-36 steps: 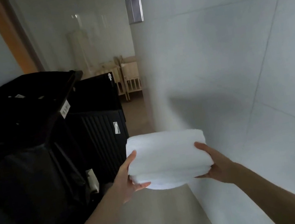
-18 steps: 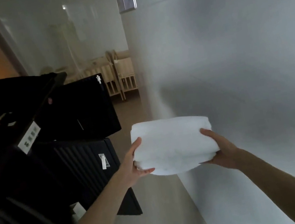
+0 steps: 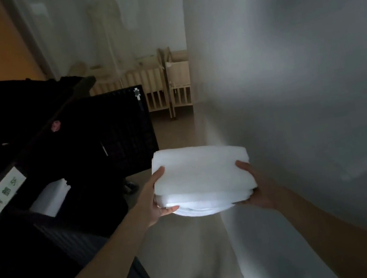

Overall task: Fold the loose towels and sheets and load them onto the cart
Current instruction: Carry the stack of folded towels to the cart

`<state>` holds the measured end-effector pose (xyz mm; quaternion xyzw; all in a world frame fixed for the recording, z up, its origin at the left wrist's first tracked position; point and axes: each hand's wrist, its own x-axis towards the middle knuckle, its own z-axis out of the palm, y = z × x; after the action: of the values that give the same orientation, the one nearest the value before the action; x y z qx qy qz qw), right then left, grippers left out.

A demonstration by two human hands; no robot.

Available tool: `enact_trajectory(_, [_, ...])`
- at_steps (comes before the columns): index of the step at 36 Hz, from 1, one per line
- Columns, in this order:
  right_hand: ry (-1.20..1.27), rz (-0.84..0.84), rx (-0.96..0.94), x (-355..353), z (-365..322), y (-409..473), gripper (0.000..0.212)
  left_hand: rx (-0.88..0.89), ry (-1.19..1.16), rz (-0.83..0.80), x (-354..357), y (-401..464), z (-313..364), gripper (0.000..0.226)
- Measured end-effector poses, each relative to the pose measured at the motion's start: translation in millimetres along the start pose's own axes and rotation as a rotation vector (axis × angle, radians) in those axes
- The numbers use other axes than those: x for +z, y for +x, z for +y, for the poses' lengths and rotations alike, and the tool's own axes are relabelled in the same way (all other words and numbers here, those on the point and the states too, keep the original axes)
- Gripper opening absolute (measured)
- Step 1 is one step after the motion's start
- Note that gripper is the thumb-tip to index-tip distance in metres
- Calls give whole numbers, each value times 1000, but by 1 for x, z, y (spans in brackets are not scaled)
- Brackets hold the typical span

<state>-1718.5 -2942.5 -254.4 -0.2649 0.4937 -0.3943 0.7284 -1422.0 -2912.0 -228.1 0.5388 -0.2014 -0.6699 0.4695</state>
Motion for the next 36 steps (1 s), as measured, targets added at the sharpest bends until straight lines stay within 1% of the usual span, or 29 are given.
enact_trajectory(3, [18, 18, 7, 6, -16, 52, 75, -19, -19, 10, 0, 46, 21, 69])
enact_trajectory(6, [6, 28, 18, 17, -38, 104, 69, -37, -32, 20, -1, 93, 47, 73])
enact_trajectory(10, [-17, 27, 40, 40, -73, 166, 64, -64, -77, 31, -9, 150, 83, 71])
enact_trajectory(13, [-53, 2, 32, 65, -99, 212, 61, -46, -109, 31, -21, 189, 113, 68])
enact_trajectory(17, [-76, -37, 69, 99, -117, 264, 62, -35, -147, 74, -44, 224, 143, 61])
enact_trajectory(20, [-106, -105, 100, 122, -124, 302, 68, -29, -187, 104, -67, 244, 154, 61])
enact_trajectory(23, [-168, -167, 153, 151, -124, 342, 71, -22, -249, 183, -92, 257, 163, 62])
enact_trajectory(25, [-213, -192, 197, 172, -121, 369, 72, -13, -285, 236, -108, 262, 165, 57])
enact_trajectory(27, [-262, -192, 240, 196, -118, 394, 79, 4, -315, 284, -125, 265, 166, 55])
enact_trajectory(29, [-305, -212, 303, 220, -114, 418, 84, 19, -339, 338, -142, 265, 167, 60])
enact_trajectory(31, [-348, -283, 343, 245, -110, 442, 86, 39, -373, 404, -158, 265, 167, 67])
enact_trajectory(32, [-380, -340, 360, 259, -109, 452, 86, 56, -392, 432, -165, 266, 168, 71])
enact_trajectory(34, [-432, -458, 390, 287, -107, 471, 79, 84, -429, 489, -178, 265, 170, 79])
enact_trajectory(36, [-475, -488, 415, 313, -105, 488, 70, 84, -476, 567, -187, 264, 174, 83])
